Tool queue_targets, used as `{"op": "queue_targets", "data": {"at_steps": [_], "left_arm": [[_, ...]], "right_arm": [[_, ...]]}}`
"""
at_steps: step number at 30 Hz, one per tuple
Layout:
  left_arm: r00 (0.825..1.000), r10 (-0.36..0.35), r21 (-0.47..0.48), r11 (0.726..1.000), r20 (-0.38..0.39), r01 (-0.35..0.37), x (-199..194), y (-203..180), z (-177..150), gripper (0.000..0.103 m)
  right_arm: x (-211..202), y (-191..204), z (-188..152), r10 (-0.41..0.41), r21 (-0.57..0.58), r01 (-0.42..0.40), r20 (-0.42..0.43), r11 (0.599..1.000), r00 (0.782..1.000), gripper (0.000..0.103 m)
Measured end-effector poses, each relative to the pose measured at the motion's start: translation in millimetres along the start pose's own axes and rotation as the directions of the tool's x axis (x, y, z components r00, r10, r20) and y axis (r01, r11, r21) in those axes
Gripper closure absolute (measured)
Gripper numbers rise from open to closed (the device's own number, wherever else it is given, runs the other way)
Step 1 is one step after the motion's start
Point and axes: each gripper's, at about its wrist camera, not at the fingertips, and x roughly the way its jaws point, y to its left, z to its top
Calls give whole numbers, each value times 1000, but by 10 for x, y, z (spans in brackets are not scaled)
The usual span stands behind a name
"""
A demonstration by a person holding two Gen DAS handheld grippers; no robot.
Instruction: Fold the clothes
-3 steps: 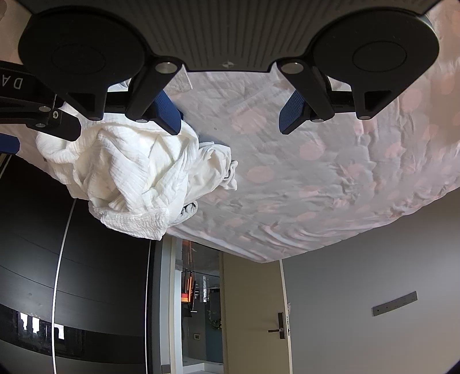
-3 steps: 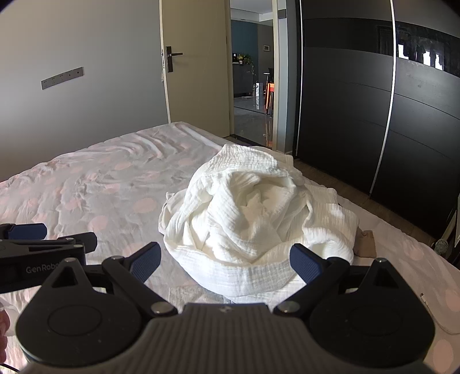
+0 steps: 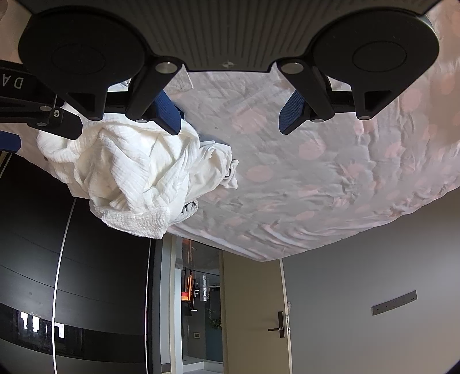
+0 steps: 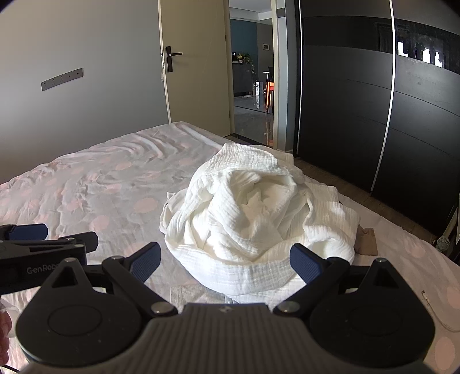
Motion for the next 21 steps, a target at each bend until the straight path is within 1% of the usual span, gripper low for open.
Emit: {"op": "queue_targets", "data": {"at_steps": [4,7,9,13,21], "left_arm": [[1000,-11,-11,1000,4,11,-19,20,-9,29],[1000,-3,0,1000,4,3,-17,-16,-15,29],[1000,-1,3,1000,3,1,-24,-22,-16,29],[1000,3,6,1000,1,-3,-43,-24,-18,29],[1000,13,0,1000,-10,-13,-36,-9,-30,29]], "right_arm": [[-7,42,-13,3,-12,-3,-3,1000,1000,6],[-12,74,-22,5,-20,-5,-5,1000,1000,6],[-84,54,-53,9,-14,-9,11,1000,1000,6],[-44,42,-53,7,-16,-7,-6,1000,1000,6],[-35,54,-68,12,-18,-12,-9,1000,1000,6]]}}
